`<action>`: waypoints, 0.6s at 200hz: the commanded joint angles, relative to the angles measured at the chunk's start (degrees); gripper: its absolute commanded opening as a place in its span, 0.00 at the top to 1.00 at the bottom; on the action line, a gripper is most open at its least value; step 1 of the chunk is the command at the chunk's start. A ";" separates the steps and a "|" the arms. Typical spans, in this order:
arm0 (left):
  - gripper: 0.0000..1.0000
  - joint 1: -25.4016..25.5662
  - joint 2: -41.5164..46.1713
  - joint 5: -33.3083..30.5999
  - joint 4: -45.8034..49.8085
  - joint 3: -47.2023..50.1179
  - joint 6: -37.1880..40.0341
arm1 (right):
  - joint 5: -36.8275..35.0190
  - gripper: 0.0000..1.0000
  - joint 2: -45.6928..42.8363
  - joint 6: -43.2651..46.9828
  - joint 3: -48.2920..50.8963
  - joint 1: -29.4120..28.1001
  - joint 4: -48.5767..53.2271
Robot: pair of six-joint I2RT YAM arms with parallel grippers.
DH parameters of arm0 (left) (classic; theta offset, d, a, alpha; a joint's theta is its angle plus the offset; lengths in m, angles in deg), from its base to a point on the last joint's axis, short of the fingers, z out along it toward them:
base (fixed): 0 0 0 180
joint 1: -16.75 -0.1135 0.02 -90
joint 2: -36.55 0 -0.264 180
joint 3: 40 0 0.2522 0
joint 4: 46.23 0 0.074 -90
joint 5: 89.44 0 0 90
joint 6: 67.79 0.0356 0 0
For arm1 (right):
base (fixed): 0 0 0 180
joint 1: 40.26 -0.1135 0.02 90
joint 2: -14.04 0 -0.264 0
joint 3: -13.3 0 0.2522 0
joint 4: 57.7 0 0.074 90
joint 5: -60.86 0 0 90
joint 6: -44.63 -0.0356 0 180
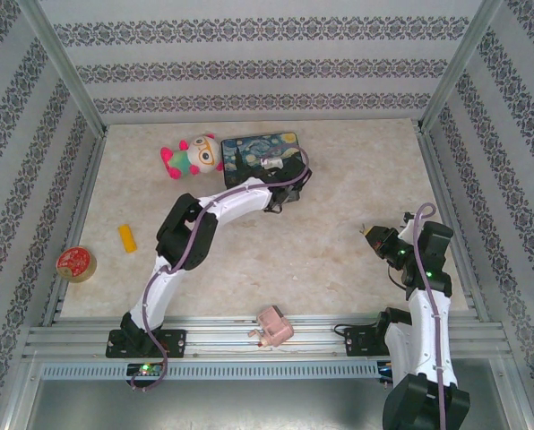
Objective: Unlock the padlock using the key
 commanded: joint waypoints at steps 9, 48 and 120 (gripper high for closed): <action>0.28 -0.39 0.09 -1.75 7.74 0.94 0.57 | -0.79 1.00 -0.42 -1.02 0.92 -0.81 -1.62; 0.29 -0.37 0.68 -1.83 5.43 3.76 1.06 | -1.40 1.00 0.04 -1.74 1.19 -1.23 -2.77; 0.30 1.82 9.10 -0.21 3.56 10.27 1.50 | -2.59 1.00 0.37 -2.28 1.62 -2.34 -3.47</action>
